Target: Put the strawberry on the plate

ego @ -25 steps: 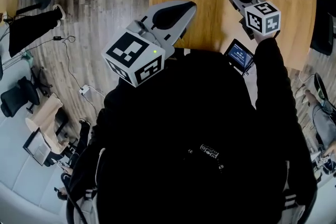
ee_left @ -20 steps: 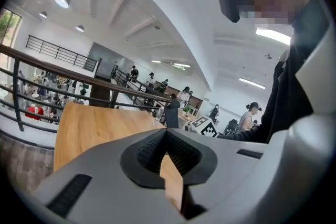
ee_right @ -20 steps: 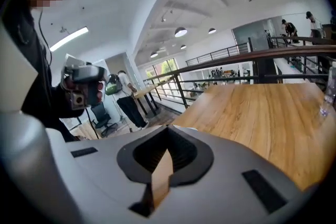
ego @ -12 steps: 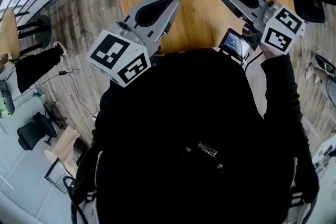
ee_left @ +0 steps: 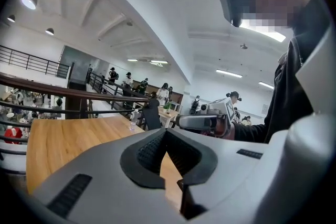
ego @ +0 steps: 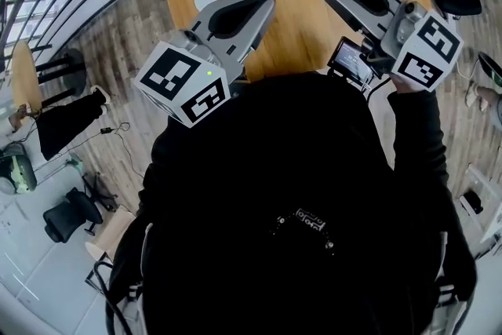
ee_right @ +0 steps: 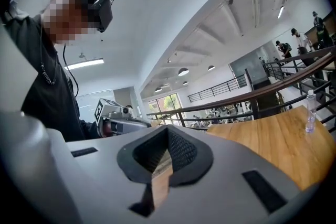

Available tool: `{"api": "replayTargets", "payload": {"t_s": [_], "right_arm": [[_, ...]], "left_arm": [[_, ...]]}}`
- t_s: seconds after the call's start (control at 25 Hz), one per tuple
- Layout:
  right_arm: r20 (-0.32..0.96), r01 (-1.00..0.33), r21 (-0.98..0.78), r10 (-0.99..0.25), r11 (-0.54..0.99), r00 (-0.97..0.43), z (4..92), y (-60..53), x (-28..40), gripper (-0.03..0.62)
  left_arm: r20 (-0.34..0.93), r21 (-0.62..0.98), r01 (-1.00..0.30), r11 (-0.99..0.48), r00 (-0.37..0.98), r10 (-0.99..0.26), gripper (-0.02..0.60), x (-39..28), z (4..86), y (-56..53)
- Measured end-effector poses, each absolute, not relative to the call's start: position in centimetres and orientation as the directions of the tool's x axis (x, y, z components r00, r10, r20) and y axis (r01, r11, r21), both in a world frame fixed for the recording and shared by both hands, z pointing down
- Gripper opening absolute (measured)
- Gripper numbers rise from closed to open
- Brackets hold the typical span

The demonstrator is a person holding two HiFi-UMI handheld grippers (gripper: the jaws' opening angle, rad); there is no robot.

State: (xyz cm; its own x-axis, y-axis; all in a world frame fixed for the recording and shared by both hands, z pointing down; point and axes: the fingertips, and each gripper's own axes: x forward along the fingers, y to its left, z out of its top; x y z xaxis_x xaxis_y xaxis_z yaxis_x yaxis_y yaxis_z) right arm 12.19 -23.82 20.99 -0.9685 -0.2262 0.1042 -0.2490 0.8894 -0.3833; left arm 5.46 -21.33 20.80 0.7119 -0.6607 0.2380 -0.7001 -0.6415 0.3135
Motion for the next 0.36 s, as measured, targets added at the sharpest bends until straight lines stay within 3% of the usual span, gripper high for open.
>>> {"api": "replayTargets", "payload": {"t_s": [0.36], "right_arm": [[0.099, -0.287, -0.383, -0.27, 0.878, -0.958, 21.4, -23.5, 16.0, 0.018]], "left_arm": [[0.238, 0.279, -0.686, -0.672, 0.727, -0.644, 0.003, 9.4, 20.3, -21.2]]}}
